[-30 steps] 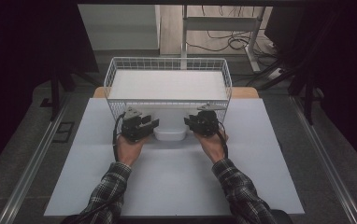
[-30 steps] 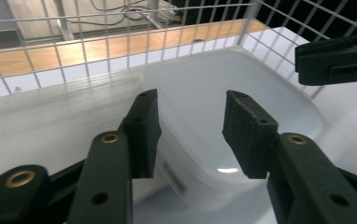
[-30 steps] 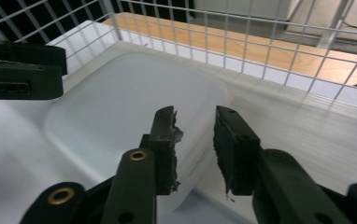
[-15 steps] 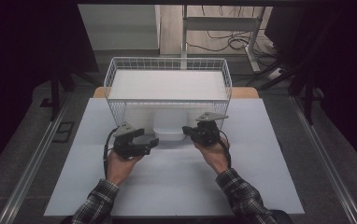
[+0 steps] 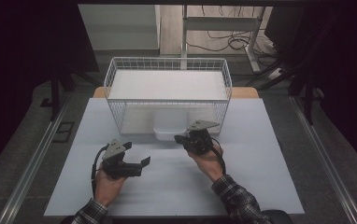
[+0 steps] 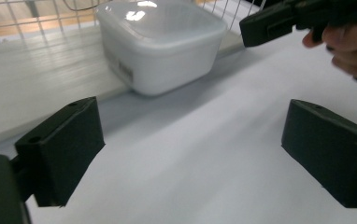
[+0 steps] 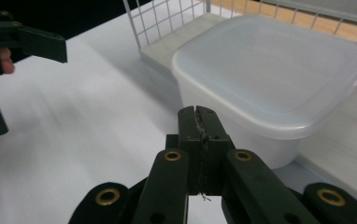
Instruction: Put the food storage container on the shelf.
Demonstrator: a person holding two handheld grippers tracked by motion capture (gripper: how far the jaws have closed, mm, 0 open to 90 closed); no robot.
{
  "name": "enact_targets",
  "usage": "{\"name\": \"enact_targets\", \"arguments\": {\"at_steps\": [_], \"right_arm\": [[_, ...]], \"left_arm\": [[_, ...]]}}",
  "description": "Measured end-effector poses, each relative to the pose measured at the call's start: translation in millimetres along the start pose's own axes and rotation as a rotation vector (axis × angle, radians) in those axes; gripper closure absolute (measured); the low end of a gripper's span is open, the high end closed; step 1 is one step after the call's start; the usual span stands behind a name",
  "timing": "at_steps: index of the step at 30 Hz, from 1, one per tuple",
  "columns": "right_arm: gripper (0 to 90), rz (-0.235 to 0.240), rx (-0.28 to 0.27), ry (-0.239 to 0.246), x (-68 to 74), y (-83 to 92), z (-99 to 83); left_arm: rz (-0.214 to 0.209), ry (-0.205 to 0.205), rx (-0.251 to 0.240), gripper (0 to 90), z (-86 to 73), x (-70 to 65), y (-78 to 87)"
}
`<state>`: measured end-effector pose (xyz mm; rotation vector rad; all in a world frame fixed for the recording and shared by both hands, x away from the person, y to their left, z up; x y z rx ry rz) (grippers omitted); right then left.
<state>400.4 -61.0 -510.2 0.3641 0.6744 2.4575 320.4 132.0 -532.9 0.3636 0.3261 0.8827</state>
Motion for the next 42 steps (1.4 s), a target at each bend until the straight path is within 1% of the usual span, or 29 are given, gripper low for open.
{"name": "enact_targets", "arguments": {"at_steps": [2,5,6,9,11,14,16,18,23,26,37,42], "right_arm": [[89.0,0.006,0.01,0.003,2.7,-3.8,-3.5],[88.9,0.005,0.025,0.011,4.8,-9.9,-7.9],[88.9,0.006,0.026,0.011,5.0,-11.8,-8.7],[88.9,0.001,0.035,0.009,2.9,-18.4,-10.5],[88.9,-0.002,0.037,0.003,0.7,-23.1,-11.2],[88.9,-0.007,0.044,-0.002,-1.6,-30.8,-11.3],[88.9,-0.012,0.044,0.003,-3.3,-35.5,-10.6],[88.9,-0.011,0.052,-0.005,-3.9,-39.1,-10.5],[89.0,-0.021,0.062,0.0,-7.7,-46.3,-8.4],[89.0,-0.027,0.063,0.001,-9.8,-48.4,-6.9],[89.0,-0.053,0.067,0.01,-20.2,-56.9,-0.2],[89.0,-0.067,0.072,0.012,-26.1,-61.3,2.3]], "left_arm": [[0.016,-0.023,0.01,3.6,-7.1,-1.5,2.9],[0.03,-0.046,0.027,2.5,-16.6,-5.1,6.8],[0.026,-0.047,0.033,2.2,-19.1,-6.9,7.8],[0.006,-0.03,0.038,2.1,-24.8,-13.2,10.6],[0.006,-0.04,0.048,2.1,-29.0,-17.4,12.3],[0.015,-0.057,0.06,2.1,-33.1,-20.2,14.4],[0.019,-0.061,0.063,2.1,-34.8,-20.7,15.6],[0.021,-0.061,0.062,2.2,-36.2,-20.8,17.4],[0.025,-0.049,0.055,2.8,-37.4,-18.3,20.2],[0.025,-0.044,0.06,2.8,-38.3,-17.3,19.4],[0.022,-0.05,0.078,1.6,-40.9,-17.7,16.0],[0.024,-0.06,0.09,1.7,-42.3,-18.4,14.2]]}}
Point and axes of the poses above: each handheld gripper's, and its own axes: y roughly backward along the jaws, z roughly out of its top, x roughly to its left, the point moved 7 cm from there along -y, roughly forward along the jaws
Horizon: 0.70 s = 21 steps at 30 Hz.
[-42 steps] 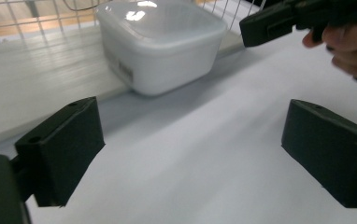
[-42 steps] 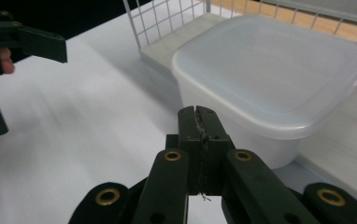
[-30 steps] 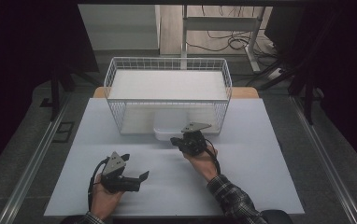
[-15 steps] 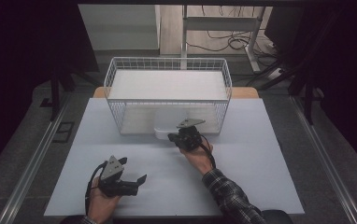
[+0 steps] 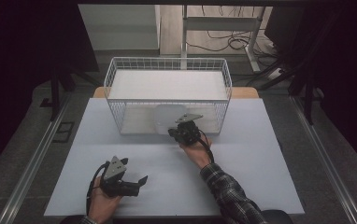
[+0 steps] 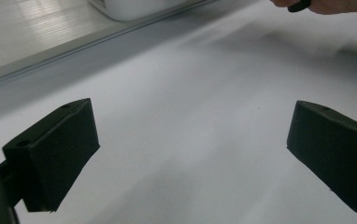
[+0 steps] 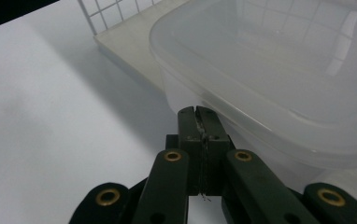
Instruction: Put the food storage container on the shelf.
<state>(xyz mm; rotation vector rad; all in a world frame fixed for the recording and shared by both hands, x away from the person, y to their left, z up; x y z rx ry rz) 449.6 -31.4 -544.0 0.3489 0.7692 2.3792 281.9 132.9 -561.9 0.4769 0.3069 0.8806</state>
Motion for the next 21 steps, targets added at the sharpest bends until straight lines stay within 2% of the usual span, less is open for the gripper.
{"name": "enact_targets", "arguments": {"at_steps": [15,21], "right_arm": [[89.0,-0.034,0.008,-0.013,-17.5,-9.6,8.1],[89.0,-0.032,0.011,-0.018,-19.7,-13.8,9.3]], "left_arm": [[-0.005,-0.001,-0.01,1.7,0.8,0.1,0.5],[-0.011,0.005,-0.013,1.8,1.1,0.3,0.4]]}}
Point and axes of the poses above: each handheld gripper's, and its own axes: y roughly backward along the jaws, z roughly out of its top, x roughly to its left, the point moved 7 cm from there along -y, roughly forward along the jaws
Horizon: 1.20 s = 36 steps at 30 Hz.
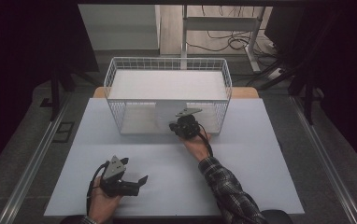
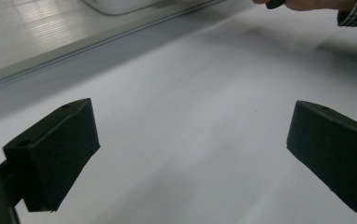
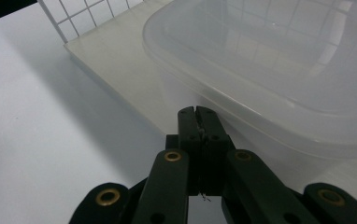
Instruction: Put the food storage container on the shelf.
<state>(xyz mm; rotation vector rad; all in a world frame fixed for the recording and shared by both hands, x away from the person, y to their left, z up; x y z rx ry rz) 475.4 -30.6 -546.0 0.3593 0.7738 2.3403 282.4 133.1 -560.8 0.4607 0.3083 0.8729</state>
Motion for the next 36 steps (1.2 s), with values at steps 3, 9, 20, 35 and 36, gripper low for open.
{"name": "enact_targets", "arguments": {"at_steps": [3,9,20,35,36], "right_arm": [[89.0,0.002,-0.002,-0.004,-0.3,-1.6,-0.1],[85.4,0.0,-0.012,0.003,2.4,3.2,0.2],[51.4,0.017,-0.02,0.01,14.0,15.1,1.4],[22.5,0.026,-0.023,0.067,30.6,32.7,-1.2],[21.3,0.025,-0.024,0.066,30.9,34.0,-2.1]], "left_arm": [[-0.001,-0.001,-0.002,1.8,0.1,-0.2,0.0],[-0.007,-0.001,-0.006,2.6,0.6,0.2,-0.6],[-0.025,0.019,-0.02,2.4,1.5,1.4,-0.2],[-0.039,0.039,0.005,3.1,-0.1,1.9,-0.7],[-0.04,0.041,0.005,3.1,-0.2,1.8,-0.8]]}}
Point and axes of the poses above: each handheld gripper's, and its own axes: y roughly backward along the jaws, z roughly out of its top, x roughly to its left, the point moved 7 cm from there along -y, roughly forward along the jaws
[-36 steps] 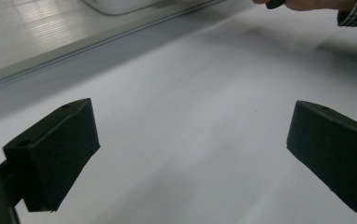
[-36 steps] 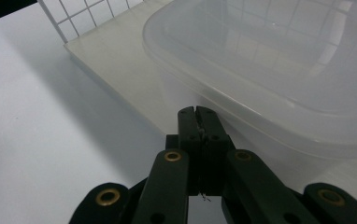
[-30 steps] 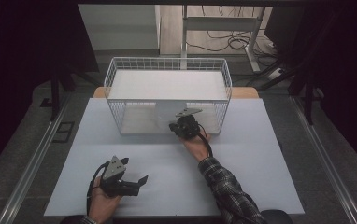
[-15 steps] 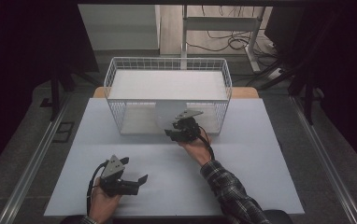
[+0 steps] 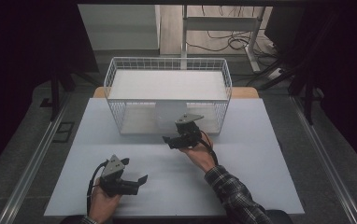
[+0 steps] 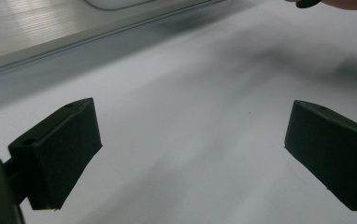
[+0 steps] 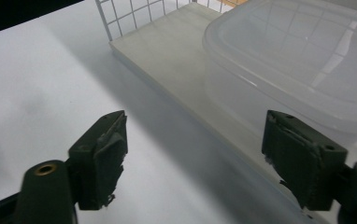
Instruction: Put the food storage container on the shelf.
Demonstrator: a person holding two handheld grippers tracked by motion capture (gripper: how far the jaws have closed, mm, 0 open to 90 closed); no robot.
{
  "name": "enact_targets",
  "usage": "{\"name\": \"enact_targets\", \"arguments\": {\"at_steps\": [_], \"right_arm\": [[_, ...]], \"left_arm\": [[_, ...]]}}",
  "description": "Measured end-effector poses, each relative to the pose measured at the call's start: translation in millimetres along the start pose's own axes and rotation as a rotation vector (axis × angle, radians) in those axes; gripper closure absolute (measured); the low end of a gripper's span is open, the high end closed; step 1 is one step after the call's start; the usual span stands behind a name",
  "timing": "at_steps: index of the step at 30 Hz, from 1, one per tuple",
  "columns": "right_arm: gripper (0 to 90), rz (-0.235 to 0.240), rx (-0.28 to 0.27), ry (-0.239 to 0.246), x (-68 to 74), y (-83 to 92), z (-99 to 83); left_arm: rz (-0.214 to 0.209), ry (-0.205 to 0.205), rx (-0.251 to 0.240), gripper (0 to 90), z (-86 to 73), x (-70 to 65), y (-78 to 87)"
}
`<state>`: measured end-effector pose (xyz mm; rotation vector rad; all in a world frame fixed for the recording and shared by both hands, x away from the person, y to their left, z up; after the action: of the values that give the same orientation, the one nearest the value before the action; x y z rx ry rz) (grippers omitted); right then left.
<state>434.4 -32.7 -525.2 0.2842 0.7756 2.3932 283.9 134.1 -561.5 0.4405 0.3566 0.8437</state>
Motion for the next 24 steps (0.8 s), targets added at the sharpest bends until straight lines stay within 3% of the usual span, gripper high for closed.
{"name": "enact_targets", "arguments": {"at_steps": [19,24], "right_arm": [[4.9,0.032,0.034,-0.028,5.5,20.0,-24.8],[1.4,0.034,0.06,-0.007,5.0,27.1,-34.3]], "left_arm": [[-0.008,0.01,-0.003,3.0,-0.4,0.9,-0.5],[-0.006,0.009,-0.004,2.9,-0.2,0.7,-0.2]]}}
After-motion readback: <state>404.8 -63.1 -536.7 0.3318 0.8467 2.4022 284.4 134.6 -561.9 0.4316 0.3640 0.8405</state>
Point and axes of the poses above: each handheld gripper's, and its own axes: y roughly backward along the jaws, z roughly out of its top, x roughly to its left, the point moved 7 cm from there along -y, roughly forward along the jaws
